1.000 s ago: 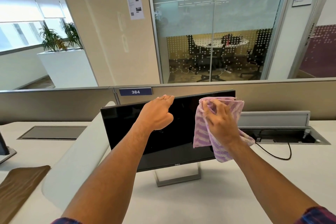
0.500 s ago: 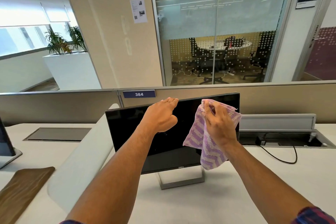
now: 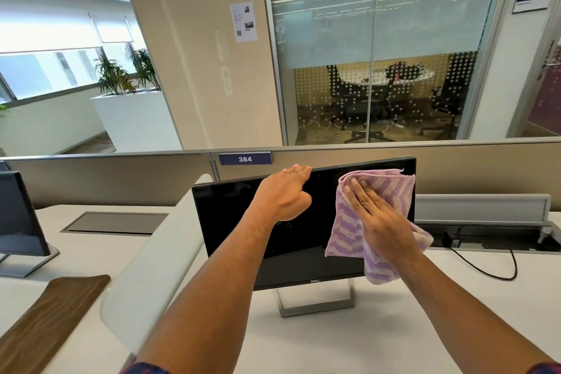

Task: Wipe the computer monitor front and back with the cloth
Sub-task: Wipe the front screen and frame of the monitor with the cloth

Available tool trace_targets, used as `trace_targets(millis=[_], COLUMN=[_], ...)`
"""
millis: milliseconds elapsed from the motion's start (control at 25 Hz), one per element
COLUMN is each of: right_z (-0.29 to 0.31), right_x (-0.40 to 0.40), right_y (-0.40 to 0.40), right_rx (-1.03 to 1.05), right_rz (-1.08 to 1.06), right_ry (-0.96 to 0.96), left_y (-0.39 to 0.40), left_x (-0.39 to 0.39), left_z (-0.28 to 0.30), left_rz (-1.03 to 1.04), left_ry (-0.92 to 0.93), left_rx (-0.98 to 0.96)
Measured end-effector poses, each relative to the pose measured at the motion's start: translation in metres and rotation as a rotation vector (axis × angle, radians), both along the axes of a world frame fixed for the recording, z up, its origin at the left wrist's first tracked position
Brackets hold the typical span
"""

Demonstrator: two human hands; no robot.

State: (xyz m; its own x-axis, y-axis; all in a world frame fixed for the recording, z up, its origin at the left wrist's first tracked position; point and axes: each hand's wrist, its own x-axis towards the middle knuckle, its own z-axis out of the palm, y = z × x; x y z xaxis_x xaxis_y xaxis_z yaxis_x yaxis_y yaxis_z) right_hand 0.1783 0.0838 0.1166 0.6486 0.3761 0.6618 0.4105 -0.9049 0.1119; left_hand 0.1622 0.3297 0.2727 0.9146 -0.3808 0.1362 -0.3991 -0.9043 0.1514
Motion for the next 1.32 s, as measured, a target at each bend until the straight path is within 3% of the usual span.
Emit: trace_targets(millis=[120,280,440,520,640,800,960,1080,1240,1320], right_z=[0.012,0.034,0.028,0.029,0.027,0.027,0.026,0.030,0.027,0.032], right_x=[-0.003,-0.001,-0.002,-0.005,-0.008,-0.008,-0.012,-0.016,-0.018,-0.019], right_y=[0.017,0.032,0.030,0.033,0.040,0.064,0.087,0.106,0.133,0.141], right_rx=[-0.099,0.236,0.191,0.271,0.167,0.323,0.212,0.389,0.152,0.310], right_rz=[0.049,-0.076,-0.036,-0.065,-0.027,-0.073,0.000,-0.041,0.115,0.071], right_ry=[0.001,0.040,0.043,0.093,0.066,0.122,0.070,0.128,0.045,0.096], left_y=[0.001,0.005,0.029,0.058,0.110,0.140,0.146,0.157,0.167,0.171], left_x=[0.001,0.006,0.004,0.001,-0.005,-0.021,-0.023,-0.023,-0.025,-0.024], left_z=[-0.002,-0.002,-0.011,-0.021,-0.030,-0.033,-0.028,-0.022,-0.018,-0.017], left_rz=[0.003,-0.028,-0.033,0.092,0.409,0.494,0.464,0.435,0.376,0.377], left_ry=[-0.001,0.018,-0.098,-0.260,-0.378,-0.309,-0.259,-0.190,-0.088,-0.048], left_rx=[0.010,0.012,-0.051,-0.116,-0.246,-0.343,-0.409,-0.430,-0.473,-0.491])
